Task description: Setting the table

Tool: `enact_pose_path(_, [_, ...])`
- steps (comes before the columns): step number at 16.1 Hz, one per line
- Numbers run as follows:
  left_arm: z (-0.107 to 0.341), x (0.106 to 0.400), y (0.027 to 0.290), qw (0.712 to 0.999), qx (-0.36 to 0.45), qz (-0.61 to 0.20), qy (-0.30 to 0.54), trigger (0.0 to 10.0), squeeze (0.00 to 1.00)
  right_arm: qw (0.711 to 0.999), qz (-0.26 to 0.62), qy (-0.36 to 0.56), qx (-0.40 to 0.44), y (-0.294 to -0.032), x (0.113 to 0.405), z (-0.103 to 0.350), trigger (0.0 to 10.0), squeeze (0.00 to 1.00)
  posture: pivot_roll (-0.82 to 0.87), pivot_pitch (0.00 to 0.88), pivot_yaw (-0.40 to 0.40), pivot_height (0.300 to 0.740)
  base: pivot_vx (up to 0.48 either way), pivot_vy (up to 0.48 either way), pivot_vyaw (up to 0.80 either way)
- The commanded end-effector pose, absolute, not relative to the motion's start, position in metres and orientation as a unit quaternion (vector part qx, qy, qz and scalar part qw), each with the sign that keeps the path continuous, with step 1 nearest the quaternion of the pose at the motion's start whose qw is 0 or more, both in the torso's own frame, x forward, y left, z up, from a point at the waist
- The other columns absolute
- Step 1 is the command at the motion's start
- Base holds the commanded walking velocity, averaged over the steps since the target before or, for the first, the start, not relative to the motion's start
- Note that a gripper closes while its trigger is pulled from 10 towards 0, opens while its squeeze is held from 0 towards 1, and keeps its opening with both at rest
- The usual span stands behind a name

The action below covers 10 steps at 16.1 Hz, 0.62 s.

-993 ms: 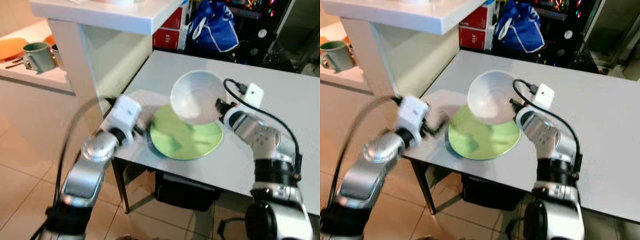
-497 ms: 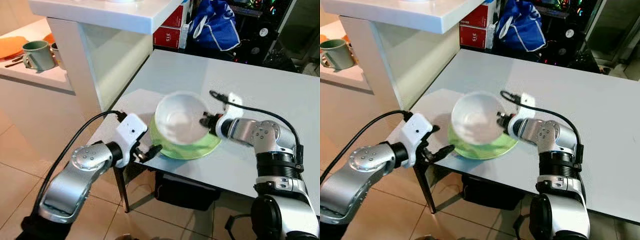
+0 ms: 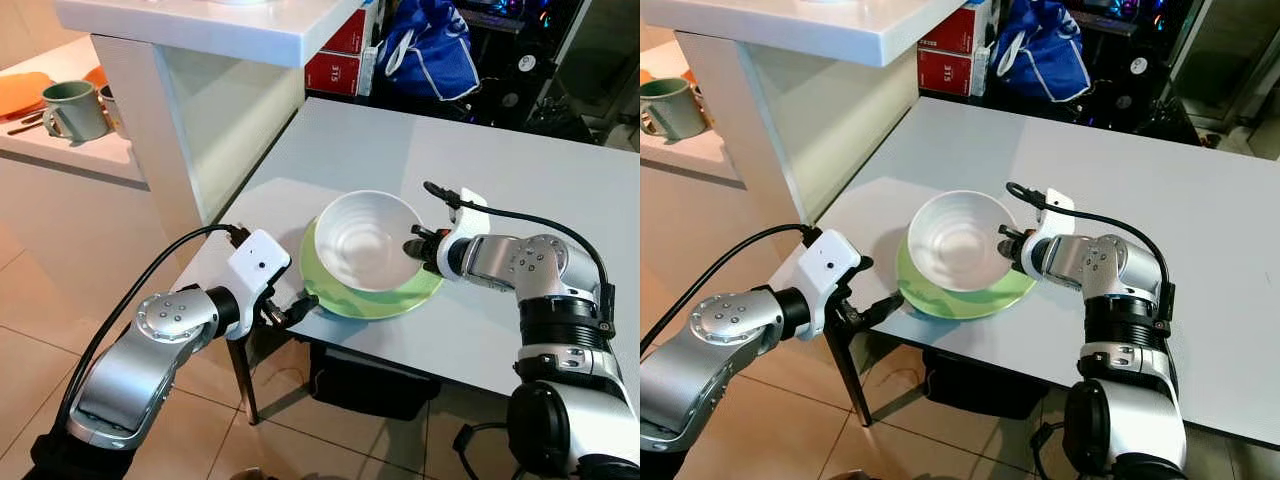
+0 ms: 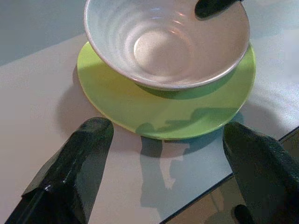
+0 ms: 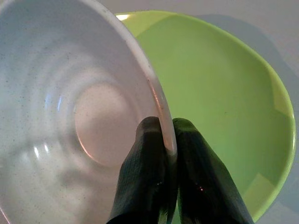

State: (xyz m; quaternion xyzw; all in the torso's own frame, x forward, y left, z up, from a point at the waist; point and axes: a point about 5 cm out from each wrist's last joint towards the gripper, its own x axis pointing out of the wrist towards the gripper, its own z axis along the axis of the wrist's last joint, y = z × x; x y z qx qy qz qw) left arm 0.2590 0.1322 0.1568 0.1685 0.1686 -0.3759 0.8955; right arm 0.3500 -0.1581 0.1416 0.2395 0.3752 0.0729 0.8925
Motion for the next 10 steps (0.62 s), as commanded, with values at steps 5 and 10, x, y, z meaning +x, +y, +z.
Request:
enact_pose_path(5, [0.158, 0.259, 0.131, 0.894, 0.175, -0.378, 0.167, 10.0, 0.00, 0.902, 0.057, 0.356, 0.239, -0.159, 0.357, 0.151, 10.0, 0.97, -0.01, 0.000, -0.033, 0.740, 0.000, 0.000, 0.00])
enact_pose_path(10, [0.159, 0.260, 0.130, 0.894, 0.177, -0.378, 0.164, 10.0, 0.00, 0.912, 0.048, 0.333, 0.236, -0.160, 0.360, 0.160, 10.0, 1.00, -0.01, 0.000, -0.024, 0.740, 0.000, 0.000, 0.00])
